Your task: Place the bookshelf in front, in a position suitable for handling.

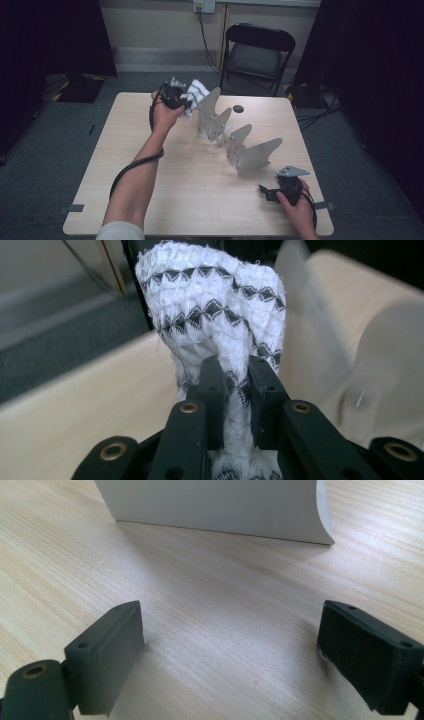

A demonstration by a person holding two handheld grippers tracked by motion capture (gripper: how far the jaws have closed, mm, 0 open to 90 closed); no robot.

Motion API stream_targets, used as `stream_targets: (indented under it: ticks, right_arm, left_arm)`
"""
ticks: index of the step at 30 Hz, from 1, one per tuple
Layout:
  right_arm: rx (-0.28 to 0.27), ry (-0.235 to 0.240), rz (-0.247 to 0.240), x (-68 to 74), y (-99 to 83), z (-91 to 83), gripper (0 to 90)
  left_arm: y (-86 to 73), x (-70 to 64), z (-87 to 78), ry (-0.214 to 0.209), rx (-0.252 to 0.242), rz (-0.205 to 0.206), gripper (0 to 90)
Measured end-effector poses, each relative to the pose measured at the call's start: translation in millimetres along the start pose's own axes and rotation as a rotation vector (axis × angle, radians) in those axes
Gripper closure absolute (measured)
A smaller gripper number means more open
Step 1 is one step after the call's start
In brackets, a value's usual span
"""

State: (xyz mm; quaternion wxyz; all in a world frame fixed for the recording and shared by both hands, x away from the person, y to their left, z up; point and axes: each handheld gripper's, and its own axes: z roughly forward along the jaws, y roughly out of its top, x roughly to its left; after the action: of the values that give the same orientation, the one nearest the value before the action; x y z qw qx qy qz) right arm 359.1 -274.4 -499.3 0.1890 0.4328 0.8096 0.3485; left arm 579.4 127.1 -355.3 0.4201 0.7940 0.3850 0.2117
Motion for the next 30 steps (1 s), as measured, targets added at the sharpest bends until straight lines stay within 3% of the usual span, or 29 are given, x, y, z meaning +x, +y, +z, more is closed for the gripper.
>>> stream_targets:
  ticks: [1, 2, 4, 11, 21, 23, 30]
  right_arm:
    - [0.0, 0.0, 0.0, -0.1, 0.0, 0.0, 10.6]
    - [0.0, 0.001, -0.001, -0.1, 0.0, 0.0, 10.6]
    - [0.0, 0.0, -0.001, -0.1, 0.0, 0.0, 10.6]
    - [0.0, 0.0, -0.001, -0.1, 0.0, 0.0, 10.6]
    - [0.0, 0.0, -0.001, -0.1, 0.0, 0.0, 10.6]
    - [0.0, 0.0, -0.001, -0.1, 0.0, 0.0, 10.6]
    - [0.001, 0.001, -0.001, -0.2, 0.0, 0.0, 10.6]
  left_arm:
    - [0.0, 0.0, 0.0, 0.0, 0.0, 0.0, 79.3]
    - [17.1, -2.6, -0.5, -0.007, -0.006, 0.039, 79.3]
    - [25.9, -5.4, 5.2, -0.021, 0.003, 0.058, 79.3]
    - [22.1, -4.8, 31.1, -0.032, 0.048, 0.056, 79.3]
    - [-18.1, -6.0, 56.7, -0.06, 0.112, 0.019, 79.4]
    - [-36.5, -7.9, 60.8, -0.065, 0.146, 0.016, 79.4]
    - [-80.0, -17.7, 63.4, -0.071, 0.187, -0.024, 79.4]
